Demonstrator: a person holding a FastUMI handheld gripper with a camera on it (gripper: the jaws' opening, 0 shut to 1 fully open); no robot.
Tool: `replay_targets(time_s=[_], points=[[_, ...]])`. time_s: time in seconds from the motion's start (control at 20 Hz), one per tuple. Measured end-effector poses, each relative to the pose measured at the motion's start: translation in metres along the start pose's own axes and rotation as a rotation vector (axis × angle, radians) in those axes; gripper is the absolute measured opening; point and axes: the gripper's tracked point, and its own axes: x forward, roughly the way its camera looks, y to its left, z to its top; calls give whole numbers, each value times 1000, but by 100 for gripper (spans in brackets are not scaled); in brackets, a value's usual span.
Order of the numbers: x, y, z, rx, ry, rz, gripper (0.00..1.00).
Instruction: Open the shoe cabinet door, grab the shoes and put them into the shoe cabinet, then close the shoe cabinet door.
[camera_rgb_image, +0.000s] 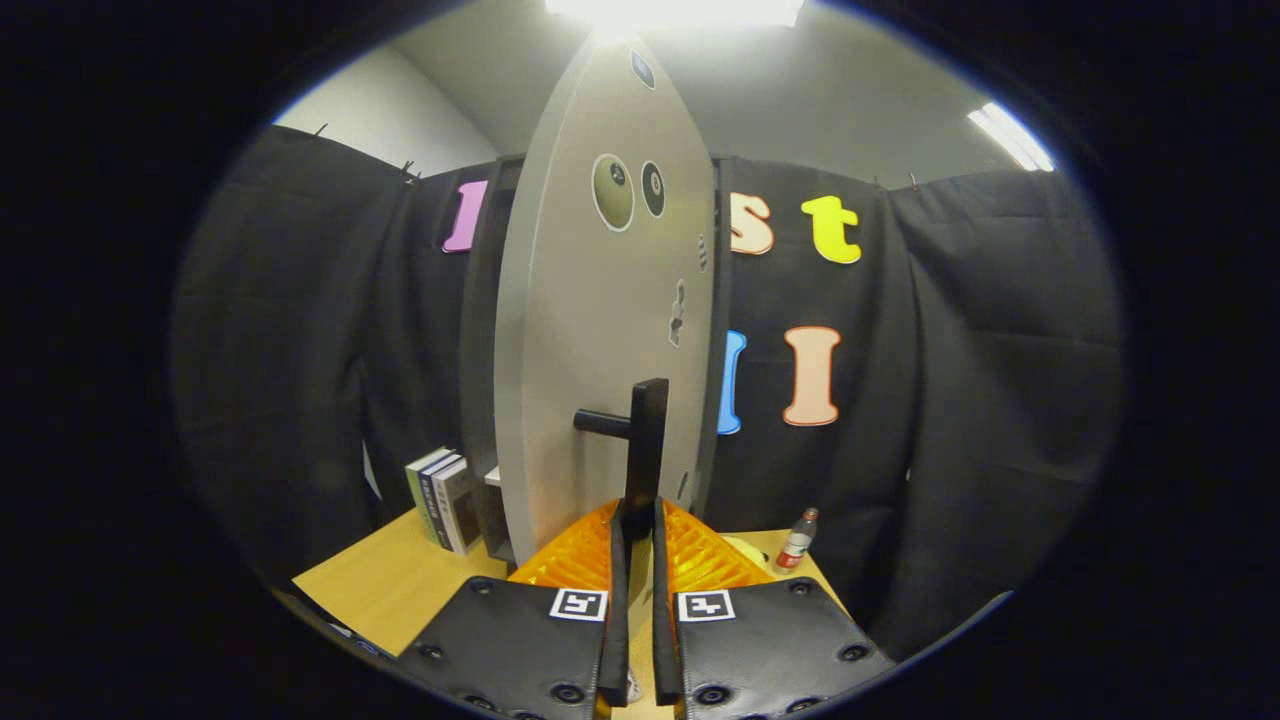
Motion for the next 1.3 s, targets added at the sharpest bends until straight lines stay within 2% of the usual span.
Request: replay_targets(time_s=[0.2, 0.4, 0.6, 0.65, 0.9, 1.0, 1.1, 1.3], points=[[-11, -47, -6, -28, 20, -133, 12], [-9, -79, -16, 143, 20, -139, 7], [-15, -104, -21, 144, 18, -155, 30], [-17, -114, -23, 130, 18, -172, 44], [-52, -136, -32, 95, 44, -243, 78], [-65, -130, -31, 130, 38, -255, 86], [-76, -114, -35, 116, 36, -239, 89], [-81, -64, -41, 125, 28, -156, 91]])
